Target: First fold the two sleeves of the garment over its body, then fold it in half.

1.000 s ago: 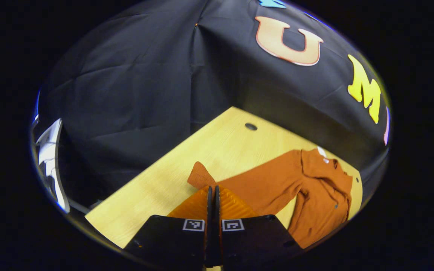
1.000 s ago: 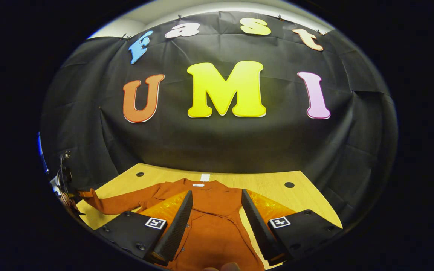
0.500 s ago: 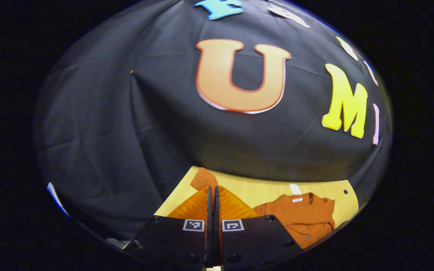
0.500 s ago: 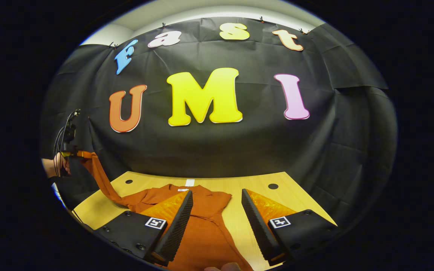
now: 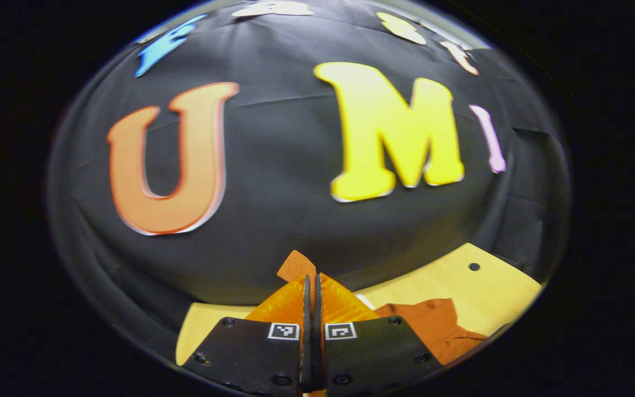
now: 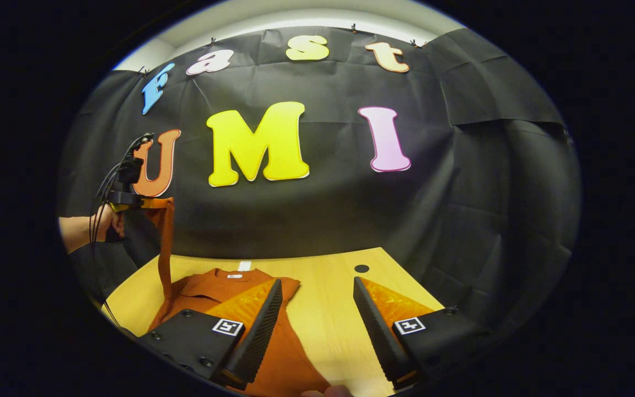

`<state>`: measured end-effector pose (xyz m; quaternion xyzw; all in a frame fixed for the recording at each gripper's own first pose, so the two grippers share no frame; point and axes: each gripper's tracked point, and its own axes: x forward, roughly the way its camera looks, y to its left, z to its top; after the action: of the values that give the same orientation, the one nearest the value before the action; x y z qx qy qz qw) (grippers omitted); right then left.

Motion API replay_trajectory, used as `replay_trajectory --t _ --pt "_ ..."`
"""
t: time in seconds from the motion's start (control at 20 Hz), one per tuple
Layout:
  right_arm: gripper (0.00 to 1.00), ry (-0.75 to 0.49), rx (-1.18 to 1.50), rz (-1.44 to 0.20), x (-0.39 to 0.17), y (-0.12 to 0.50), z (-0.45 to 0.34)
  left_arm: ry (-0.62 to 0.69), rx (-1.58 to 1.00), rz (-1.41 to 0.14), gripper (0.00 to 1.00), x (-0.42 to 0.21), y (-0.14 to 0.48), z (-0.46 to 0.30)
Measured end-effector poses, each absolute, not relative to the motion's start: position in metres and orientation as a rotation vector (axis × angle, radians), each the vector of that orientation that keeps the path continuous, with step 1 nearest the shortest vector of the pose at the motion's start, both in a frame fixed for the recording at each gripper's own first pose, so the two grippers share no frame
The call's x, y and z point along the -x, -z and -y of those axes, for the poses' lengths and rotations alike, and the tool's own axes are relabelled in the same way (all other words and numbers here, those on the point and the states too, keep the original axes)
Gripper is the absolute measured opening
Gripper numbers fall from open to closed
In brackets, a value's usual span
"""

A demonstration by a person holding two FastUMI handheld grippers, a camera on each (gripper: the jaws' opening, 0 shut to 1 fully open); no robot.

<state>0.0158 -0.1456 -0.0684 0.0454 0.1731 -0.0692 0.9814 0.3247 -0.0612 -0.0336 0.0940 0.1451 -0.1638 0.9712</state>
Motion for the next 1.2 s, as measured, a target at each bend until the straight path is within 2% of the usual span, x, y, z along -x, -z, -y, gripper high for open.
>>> replay_trajectory --t 0.2,0.45,0.7,0.75,0.85,0.95,1.0,1.05,1.1,1.15,1.2 --pt "0.83 0.246 -0.091 -0.346 0.003 0.063 0.190 0.463 -0.183 -0.393 0.03 -0.305 0.099 0.179" --pt "0.84 0.343 -0.075 -0.352 0.032 0.059 0.230 0.540 -0.239 -0.527 0.03 -0.269 0.180 0.265" --pt "0.84 0.377 -0.045 -0.375 0.048 0.061 0.247 0.500 -0.277 -0.614 0.03 -0.244 0.231 0.304" --pt "0.84 0.381 -0.038 -0.380 0.049 0.061 0.250 0.470 -0.284 -0.626 0.04 -0.240 0.267 0.297" --pt "0.83 0.373 -0.026 -0.388 0.050 0.060 0.249 0.460 -0.272 -0.638 0.07 -0.245 0.264 0.312" --pt "0.83 0.356 -0.003 -0.391 0.047 0.058 0.246 0.488 -0.223 -0.638 0.13 -0.238 0.266 0.329" --pt "0.84 0.348 0.004 -0.390 0.046 0.058 0.246 0.486 -0.213 -0.633 0.32 -0.232 0.256 0.335" --pt "0.84 0.342 0.004 -0.386 0.042 0.056 0.243 0.484 -0.195 -0.628 0.31 -0.226 0.251 0.340" --pt "0.83 0.333 0.001 -0.382 0.038 0.055 0.240 0.484 -0.165 -0.628 0.41 -0.219 0.245 0.344" --pt "0.84 0.322 0.000 -0.376 0.034 0.054 0.235 0.476 -0.140 -0.621 0.46 -0.214 0.237 0.346" --pt "0.84 0.309 0.000 -0.369 0.028 0.053 0.230 0.473 -0.118 -0.603 0.62 -0.211 0.227 0.345"
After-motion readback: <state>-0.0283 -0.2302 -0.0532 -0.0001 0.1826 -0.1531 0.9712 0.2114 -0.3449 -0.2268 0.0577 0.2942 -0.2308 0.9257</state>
